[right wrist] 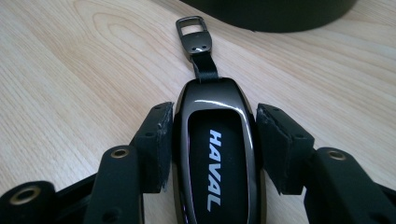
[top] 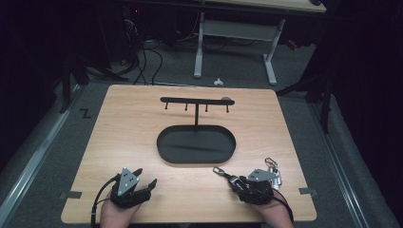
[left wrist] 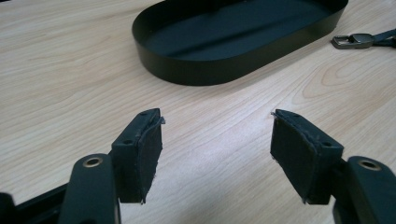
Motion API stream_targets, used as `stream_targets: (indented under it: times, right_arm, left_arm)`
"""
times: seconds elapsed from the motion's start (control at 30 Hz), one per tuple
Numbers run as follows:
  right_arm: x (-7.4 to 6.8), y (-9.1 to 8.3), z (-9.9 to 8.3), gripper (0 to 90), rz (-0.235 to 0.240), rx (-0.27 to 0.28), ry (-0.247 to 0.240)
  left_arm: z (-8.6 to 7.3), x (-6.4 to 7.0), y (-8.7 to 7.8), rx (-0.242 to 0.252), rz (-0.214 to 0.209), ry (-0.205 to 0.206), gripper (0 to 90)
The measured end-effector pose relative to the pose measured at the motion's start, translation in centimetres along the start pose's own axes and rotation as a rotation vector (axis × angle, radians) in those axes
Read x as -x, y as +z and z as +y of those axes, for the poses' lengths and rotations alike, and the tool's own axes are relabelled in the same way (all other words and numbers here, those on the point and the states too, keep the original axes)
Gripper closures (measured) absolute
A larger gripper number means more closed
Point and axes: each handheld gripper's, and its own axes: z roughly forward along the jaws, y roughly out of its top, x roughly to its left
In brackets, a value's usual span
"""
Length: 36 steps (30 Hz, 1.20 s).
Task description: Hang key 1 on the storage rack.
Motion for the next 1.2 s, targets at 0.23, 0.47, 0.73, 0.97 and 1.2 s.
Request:
stream_targets:
  times: [0.23,0.47,0.73,0.97,1.2]
  right_arm:
    - [0.9,-1.9,-1.8,48.5,-0.039,0.003,0.051]
    - [1.1,-3.0,-2.9,47.9,-0.053,0.014,0.067]
    - [1.2,-4.0,-2.3,41.8,-0.040,0.086,0.078]
    - [1.9,-4.6,-1.4,47.7,-0.066,0.128,0.089]
    - [3.1,-5.1,-0.8,53.7,-0.104,0.153,0.111]
  left_arm:
    - [1.0,0.8,1.6,0.000,-0.043,0.028,34.4]
    - [1.9,1.7,3.0,-0.001,-0.079,0.054,34.3]
    - [1.8,1.5,2.5,0.002,-0.054,0.051,34.5]
    - [1.4,0.7,1.5,-0.002,-0.042,-0.013,34.4]
    - [1.9,0.7,0.3,-0.029,-0.040,0.023,34.4]
